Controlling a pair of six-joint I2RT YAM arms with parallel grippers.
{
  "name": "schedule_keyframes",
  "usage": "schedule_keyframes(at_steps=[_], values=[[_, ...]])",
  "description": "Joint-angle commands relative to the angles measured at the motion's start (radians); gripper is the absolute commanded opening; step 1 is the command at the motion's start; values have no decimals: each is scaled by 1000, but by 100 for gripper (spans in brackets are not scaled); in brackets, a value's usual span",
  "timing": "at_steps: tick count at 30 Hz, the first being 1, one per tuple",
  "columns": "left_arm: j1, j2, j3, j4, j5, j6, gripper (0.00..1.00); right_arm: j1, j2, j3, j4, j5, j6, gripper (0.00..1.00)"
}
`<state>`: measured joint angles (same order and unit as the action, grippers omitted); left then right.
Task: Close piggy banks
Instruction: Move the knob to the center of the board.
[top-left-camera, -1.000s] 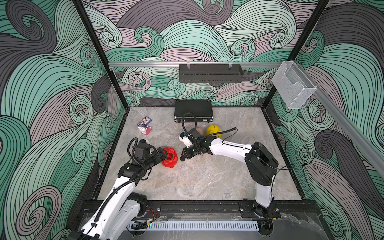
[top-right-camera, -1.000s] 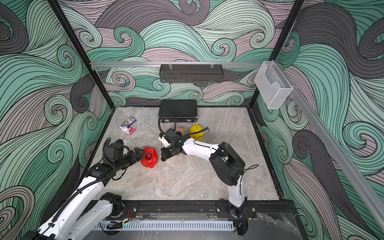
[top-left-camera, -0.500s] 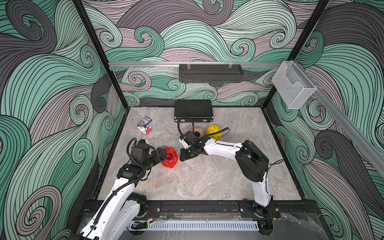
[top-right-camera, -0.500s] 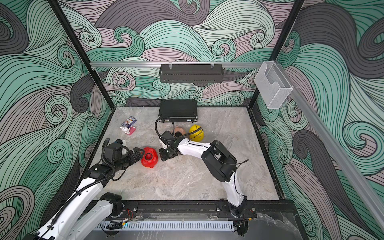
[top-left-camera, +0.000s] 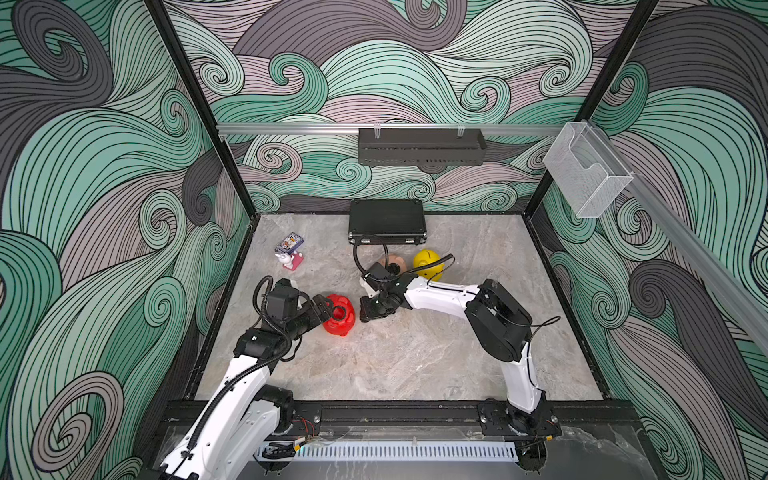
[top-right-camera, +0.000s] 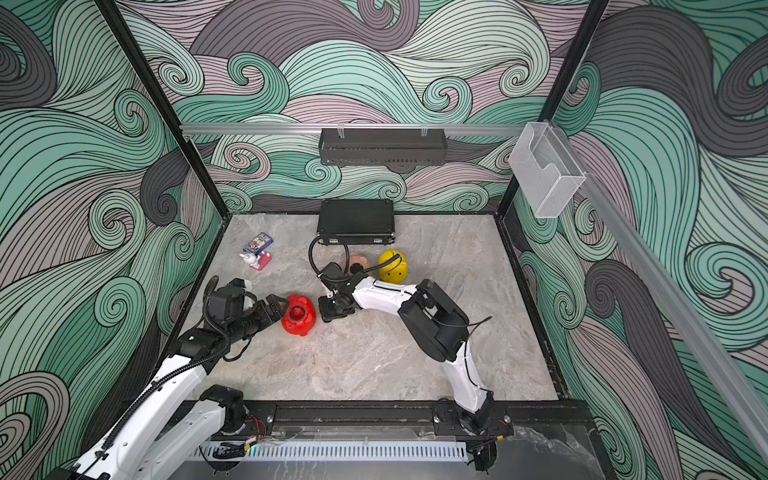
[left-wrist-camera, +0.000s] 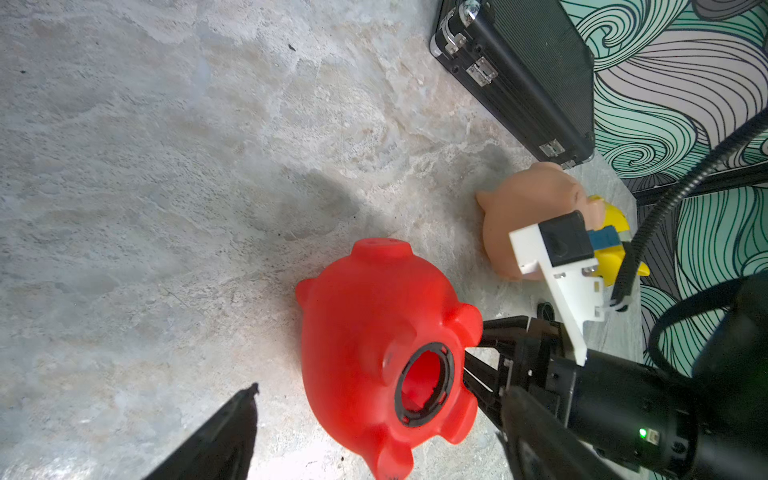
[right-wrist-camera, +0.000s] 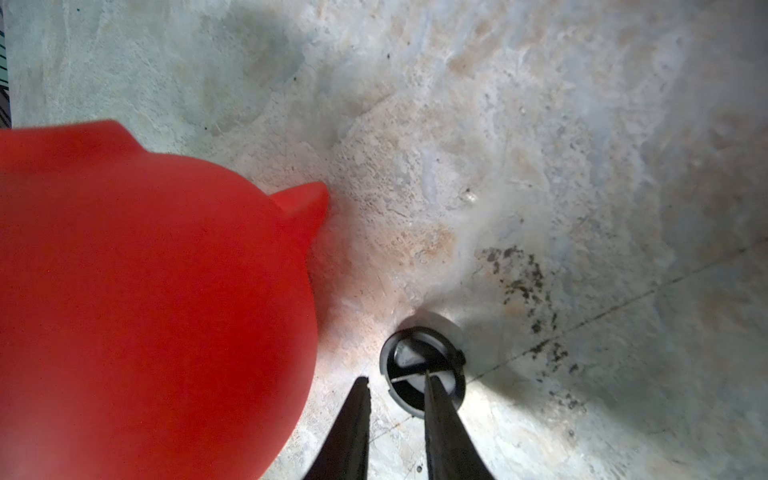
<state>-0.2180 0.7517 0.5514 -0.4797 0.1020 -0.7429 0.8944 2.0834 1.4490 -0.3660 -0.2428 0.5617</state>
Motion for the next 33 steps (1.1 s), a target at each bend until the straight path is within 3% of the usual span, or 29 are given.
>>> schedule_keyframes(at_steps=[1, 15, 33], values=[[6, 4, 23, -14, 8, 11, 91, 1, 33, 15, -11, -8, 18, 26], [8, 0, 22, -16, 7, 14, 91, 0, 50, 8, -63, 19, 2, 27], [10, 1, 18, -11, 10, 25, 91, 6, 0, -40, -276, 248, -180, 21]])
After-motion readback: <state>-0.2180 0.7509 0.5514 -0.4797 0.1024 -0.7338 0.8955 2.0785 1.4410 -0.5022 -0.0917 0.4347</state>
